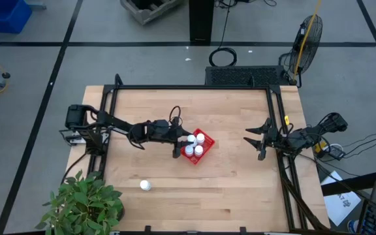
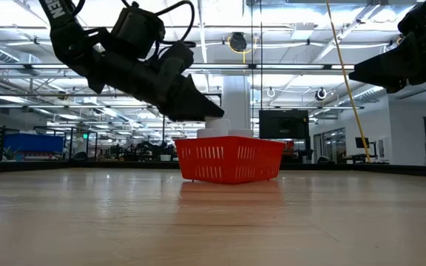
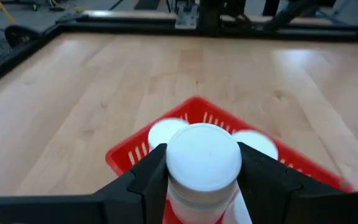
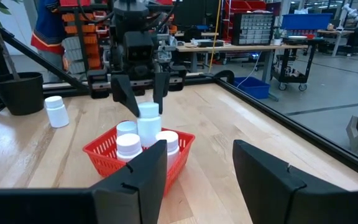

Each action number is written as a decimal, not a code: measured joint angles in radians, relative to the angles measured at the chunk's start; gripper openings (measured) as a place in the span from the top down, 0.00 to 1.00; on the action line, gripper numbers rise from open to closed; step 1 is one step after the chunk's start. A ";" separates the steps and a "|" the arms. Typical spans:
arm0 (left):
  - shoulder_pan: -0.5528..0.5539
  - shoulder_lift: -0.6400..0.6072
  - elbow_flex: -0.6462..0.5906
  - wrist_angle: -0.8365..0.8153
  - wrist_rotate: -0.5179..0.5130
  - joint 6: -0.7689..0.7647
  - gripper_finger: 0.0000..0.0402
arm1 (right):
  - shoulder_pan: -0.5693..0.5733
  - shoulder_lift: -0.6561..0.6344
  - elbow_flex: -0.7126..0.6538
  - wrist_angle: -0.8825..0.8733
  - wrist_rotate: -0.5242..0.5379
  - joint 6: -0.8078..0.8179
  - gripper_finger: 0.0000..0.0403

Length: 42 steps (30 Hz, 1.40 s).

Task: Pick and place pill bottles into a basket
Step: Put the white medicine bottle into the red bin

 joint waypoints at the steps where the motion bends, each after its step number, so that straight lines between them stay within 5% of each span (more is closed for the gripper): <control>1: 0.000 0.000 -0.001 -0.004 0.000 0.000 0.57 | 0.000 0.000 0.000 0.000 0.000 0.000 0.57; 15: -0.002 -0.002 -0.001 -0.040 0.036 0.030 0.51 | 0.000 0.000 0.000 0.000 0.000 0.000 0.56; 23: -0.016 -0.002 -0.001 -0.047 0.039 0.059 0.57 | 0.000 0.000 0.000 0.000 0.000 0.000 0.57; 33: -0.015 -0.002 -0.001 -0.041 0.026 0.061 0.48 | 0.000 0.000 0.000 0.000 0.000 0.000 0.57; 42: -0.002 -0.002 -0.001 -0.041 0.013 0.064 0.58 | 0.000 0.000 0.000 0.000 0.000 0.000 0.56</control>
